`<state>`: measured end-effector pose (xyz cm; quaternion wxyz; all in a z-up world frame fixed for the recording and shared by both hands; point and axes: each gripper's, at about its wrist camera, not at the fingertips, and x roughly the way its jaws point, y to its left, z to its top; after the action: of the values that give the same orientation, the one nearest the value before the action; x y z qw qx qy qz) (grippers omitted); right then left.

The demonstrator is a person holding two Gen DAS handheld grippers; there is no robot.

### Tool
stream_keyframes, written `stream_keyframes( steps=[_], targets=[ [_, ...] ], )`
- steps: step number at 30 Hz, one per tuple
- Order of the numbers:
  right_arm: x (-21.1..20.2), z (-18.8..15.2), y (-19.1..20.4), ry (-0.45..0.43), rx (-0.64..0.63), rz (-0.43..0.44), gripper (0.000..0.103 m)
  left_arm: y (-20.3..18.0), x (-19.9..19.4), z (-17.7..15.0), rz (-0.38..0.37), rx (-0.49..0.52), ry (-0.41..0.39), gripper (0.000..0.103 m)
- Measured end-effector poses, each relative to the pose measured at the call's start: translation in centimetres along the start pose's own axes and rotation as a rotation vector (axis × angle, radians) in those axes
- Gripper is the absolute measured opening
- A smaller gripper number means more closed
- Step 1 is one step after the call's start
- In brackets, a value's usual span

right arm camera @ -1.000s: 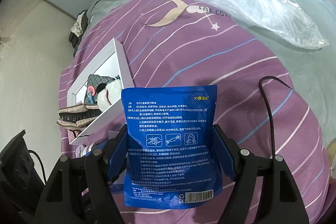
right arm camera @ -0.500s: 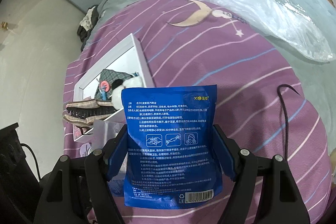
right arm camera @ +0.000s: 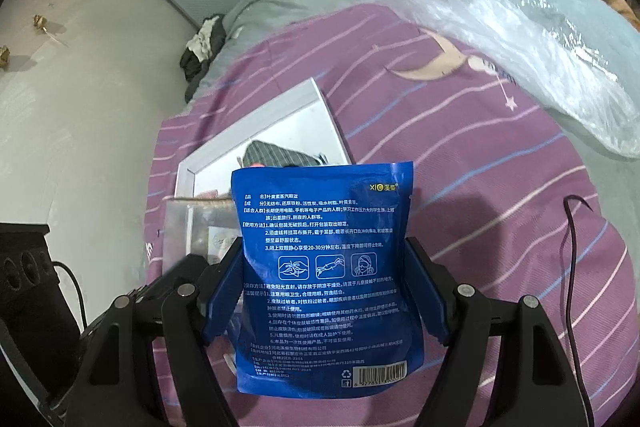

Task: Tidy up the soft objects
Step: 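Carry the clear bag and blue packet over the white tray with both grippers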

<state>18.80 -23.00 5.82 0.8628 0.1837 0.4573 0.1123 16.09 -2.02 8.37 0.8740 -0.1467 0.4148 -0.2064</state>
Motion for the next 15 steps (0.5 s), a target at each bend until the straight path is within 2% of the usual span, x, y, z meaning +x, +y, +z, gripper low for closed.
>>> stream_keyframes(
  steps=[3,6,15],
  targets=[
    [0.0,0.1,0.9,-0.034,-0.010,0.014,0.076,1.0,-1.4,0.3,-0.016,-0.011,-0.059,0.002],
    [0.1,0.0,1.6,-0.096,-0.024,-0.009,0.076,2.0,-2.4,0.4,0.008,-0.010,-0.111,0.002],
    [1.5,-0.9,4.5,-0.188,-0.139,0.001,0.076,7.4,-3.6,0.6,0.055,-0.134,-0.172,0.002]
  ],
)
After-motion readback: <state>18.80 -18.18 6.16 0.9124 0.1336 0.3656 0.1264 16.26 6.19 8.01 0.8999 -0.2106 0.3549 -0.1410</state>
